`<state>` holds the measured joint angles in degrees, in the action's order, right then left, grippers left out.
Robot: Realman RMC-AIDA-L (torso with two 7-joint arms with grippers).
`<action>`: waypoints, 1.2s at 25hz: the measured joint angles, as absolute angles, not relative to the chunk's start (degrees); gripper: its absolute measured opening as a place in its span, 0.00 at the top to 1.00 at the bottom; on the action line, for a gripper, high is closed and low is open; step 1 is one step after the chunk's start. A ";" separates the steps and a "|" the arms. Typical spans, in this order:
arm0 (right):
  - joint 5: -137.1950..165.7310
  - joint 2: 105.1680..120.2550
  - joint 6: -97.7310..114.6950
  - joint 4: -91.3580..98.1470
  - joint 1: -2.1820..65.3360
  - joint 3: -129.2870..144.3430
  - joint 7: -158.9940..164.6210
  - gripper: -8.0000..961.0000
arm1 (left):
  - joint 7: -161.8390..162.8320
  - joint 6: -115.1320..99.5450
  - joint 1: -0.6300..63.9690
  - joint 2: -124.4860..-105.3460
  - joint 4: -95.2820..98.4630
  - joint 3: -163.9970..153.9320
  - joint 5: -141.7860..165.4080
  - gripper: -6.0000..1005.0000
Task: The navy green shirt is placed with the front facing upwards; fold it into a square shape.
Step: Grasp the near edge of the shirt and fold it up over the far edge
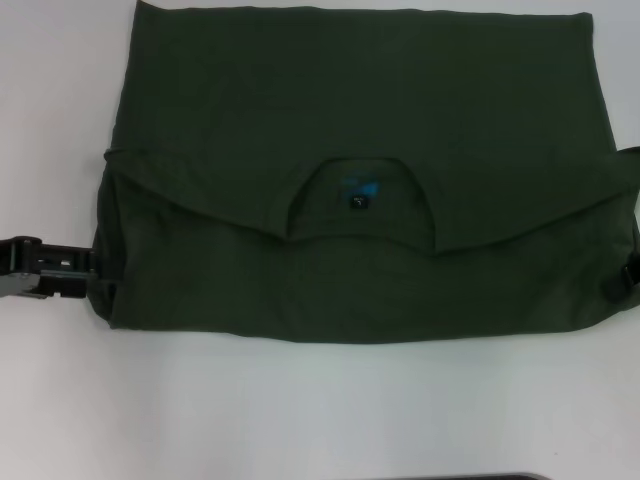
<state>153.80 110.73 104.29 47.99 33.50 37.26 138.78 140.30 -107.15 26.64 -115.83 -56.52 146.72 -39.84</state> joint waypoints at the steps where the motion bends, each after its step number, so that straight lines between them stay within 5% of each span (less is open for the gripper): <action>1: 153.80 110.73 104.30 47.99 33.53 37.26 138.77 0.95 | 140.46 -106.95 26.64 -115.85 -56.02 146.67 -39.82 0.25; 6: 153.81 110.74 104.41 47.99 33.69 37.26 138.78 0.95 | 142.79 -102.70 27.05 -115.94 -51.57 145.87 -39.75 0.16; 30: 153.41 110.61 104.46 47.93 34.01 37.09 138.57 0.95 | 146.40 -95.43 29.34 -117.09 -42.28 142.34 -39.63 0.17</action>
